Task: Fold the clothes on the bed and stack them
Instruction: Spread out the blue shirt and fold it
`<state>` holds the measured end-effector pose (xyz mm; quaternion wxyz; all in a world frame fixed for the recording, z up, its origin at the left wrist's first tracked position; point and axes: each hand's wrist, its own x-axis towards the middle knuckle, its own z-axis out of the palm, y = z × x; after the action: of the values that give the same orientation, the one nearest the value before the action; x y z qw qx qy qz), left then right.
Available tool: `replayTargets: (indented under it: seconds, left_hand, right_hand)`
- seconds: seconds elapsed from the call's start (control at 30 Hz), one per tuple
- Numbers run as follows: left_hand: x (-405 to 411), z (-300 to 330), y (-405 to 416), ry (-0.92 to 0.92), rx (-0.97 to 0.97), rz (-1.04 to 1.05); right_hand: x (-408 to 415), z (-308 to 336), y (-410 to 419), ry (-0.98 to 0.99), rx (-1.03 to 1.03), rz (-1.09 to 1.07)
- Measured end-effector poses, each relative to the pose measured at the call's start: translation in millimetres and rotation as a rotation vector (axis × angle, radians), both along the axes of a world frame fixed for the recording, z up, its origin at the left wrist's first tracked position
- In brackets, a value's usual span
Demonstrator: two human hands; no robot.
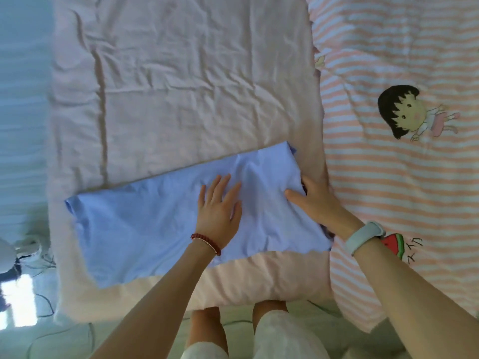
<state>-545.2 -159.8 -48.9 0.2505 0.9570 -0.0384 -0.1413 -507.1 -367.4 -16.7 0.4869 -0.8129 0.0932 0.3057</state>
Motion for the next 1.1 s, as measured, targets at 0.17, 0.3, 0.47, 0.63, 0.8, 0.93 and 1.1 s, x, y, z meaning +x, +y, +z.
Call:
replayTargets:
  seconds: [0.17,0.3,0.47,0.63,0.8,0.93,1.1]
  left_hand:
    - [-30.1,29.7,90.0,-0.022,-0.235,0.508]
    - [-52.9,40.9,185.5,0.179,-0.517,0.921]
    - [-78.4,37.2,279.9,0.584,-1.089,1.171]
    - [-91.7,14.1,313.7,0.795,-1.075,1.180]
    - [-79.8,1.4,298.9,0.428,-0.742,0.982]
    - [-56.2,-4.7,281.0,0.234,-0.508,0.988]
    - [-25.6,-24.8,289.1,0.053,-0.411,1.101]
  right_hand:
    - [-10.5,56.1,89.4,-0.046,0.133,0.137]
    - [-37.7,71.0,198.9,-0.098,0.164,0.211]
    - [-73.6,47.4,328.4,-0.082,0.193,0.309]
    - [-91.4,14.3,378.4,0.059,0.039,0.416]
    - [-92.8,6.5,331.7,-0.497,-0.397,0.210]
    - [-80.3,-5.8,308.2,-0.652,-0.666,0.410]
    - [-56.0,-45.3,309.4,-0.477,-0.772,0.502]
